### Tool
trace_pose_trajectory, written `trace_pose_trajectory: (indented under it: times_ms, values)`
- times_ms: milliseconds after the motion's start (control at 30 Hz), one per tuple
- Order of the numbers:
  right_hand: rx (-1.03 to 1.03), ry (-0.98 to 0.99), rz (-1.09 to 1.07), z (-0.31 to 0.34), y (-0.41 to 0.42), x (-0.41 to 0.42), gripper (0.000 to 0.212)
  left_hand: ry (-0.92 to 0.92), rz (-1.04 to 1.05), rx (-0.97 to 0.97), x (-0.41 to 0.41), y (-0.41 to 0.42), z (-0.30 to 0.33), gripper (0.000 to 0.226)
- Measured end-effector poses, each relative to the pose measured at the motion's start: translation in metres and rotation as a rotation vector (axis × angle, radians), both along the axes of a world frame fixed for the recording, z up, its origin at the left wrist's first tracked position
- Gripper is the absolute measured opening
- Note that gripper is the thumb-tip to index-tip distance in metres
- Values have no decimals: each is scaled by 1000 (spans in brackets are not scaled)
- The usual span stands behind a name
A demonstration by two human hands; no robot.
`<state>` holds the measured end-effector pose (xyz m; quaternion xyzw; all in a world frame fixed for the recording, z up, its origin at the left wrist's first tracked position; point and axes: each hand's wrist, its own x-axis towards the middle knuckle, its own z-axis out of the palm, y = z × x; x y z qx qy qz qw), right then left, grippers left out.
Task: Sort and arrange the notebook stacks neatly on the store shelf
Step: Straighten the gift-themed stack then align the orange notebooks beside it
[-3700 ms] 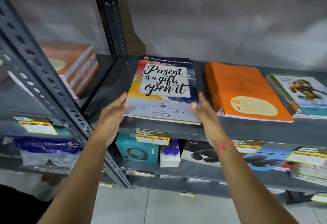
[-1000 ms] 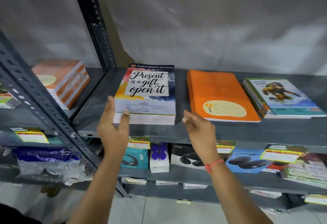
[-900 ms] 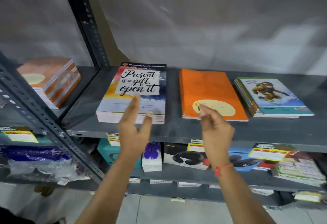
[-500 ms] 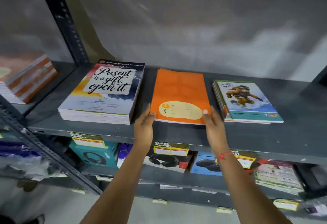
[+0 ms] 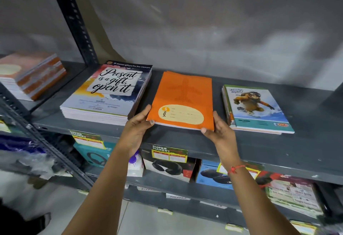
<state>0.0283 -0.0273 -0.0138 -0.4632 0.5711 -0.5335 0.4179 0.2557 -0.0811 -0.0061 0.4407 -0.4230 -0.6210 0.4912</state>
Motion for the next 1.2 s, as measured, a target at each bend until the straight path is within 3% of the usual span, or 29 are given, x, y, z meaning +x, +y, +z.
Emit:
trace_pose_trajectory:
  times_ms: [333,633,1000,1200]
  values:
    - [4,-60,-48,0,-3,-1,66,13,42,26,-1,-3,3,52]
    - [-17,-36,-268,-1,-11,13,55,-87,194,-12,-13,-2,5,45]
    - [-4,54,-230,6,-4,16,56,-155,266,-60,-19,0,6,42]
    - [21,3,-278,5,-7,15,53,-193,271,-65,-19,0,5,40]
